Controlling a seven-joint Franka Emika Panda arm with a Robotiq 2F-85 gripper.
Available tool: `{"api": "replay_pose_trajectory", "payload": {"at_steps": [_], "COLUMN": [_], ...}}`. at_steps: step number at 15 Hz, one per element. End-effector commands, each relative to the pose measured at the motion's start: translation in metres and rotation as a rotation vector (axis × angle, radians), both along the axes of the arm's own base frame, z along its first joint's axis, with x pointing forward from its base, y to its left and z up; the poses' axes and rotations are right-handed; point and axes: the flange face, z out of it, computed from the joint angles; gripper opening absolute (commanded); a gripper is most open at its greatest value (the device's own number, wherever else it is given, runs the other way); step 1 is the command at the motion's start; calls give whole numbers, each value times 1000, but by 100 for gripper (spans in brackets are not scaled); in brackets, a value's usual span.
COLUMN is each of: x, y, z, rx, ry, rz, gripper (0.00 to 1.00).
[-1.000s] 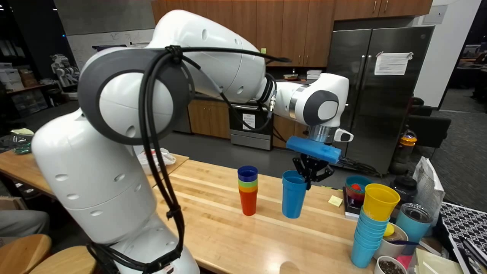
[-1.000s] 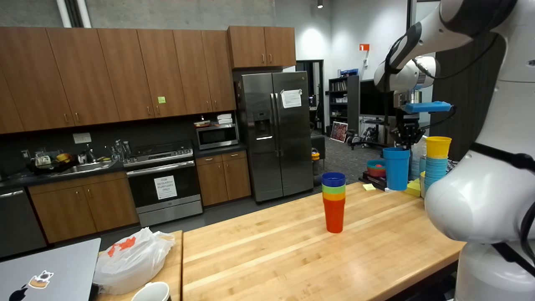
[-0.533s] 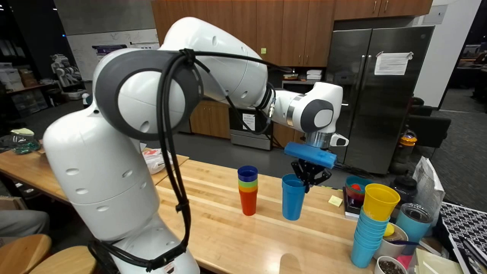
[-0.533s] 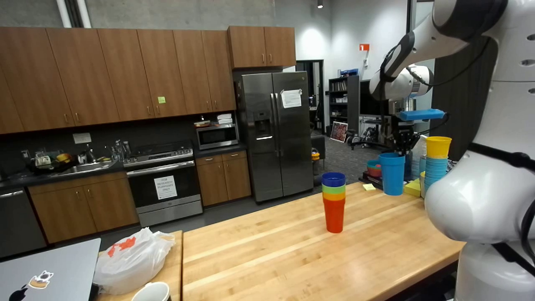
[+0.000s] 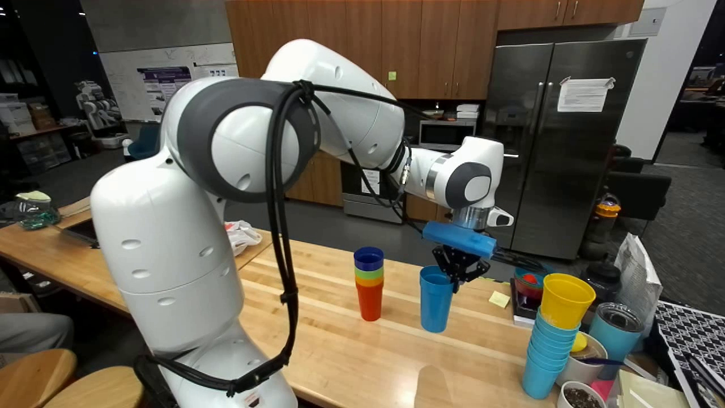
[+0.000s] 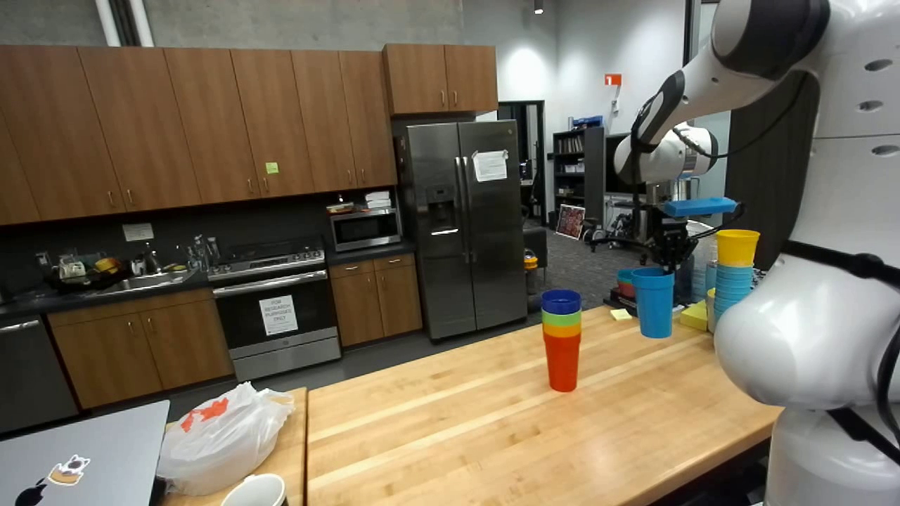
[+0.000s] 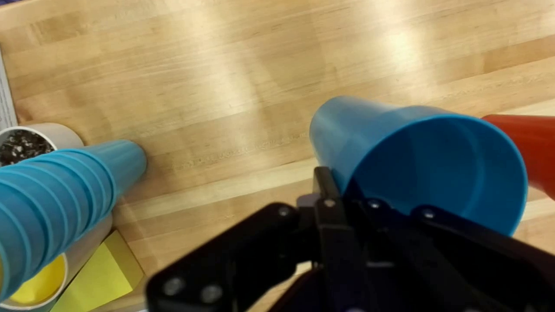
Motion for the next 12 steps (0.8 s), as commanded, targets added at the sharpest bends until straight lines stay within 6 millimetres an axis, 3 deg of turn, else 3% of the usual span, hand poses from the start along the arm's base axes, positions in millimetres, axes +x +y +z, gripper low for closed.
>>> {"api": "replay_pose_trajectory", "payload": {"at_steps": [1,12], "x": [8,27], "y": [3,17], "z": [-9,-49], "rx": [-3,27], "ry": [-22,-24], "rz": [-14,-9], "gripper": [1,1]}}
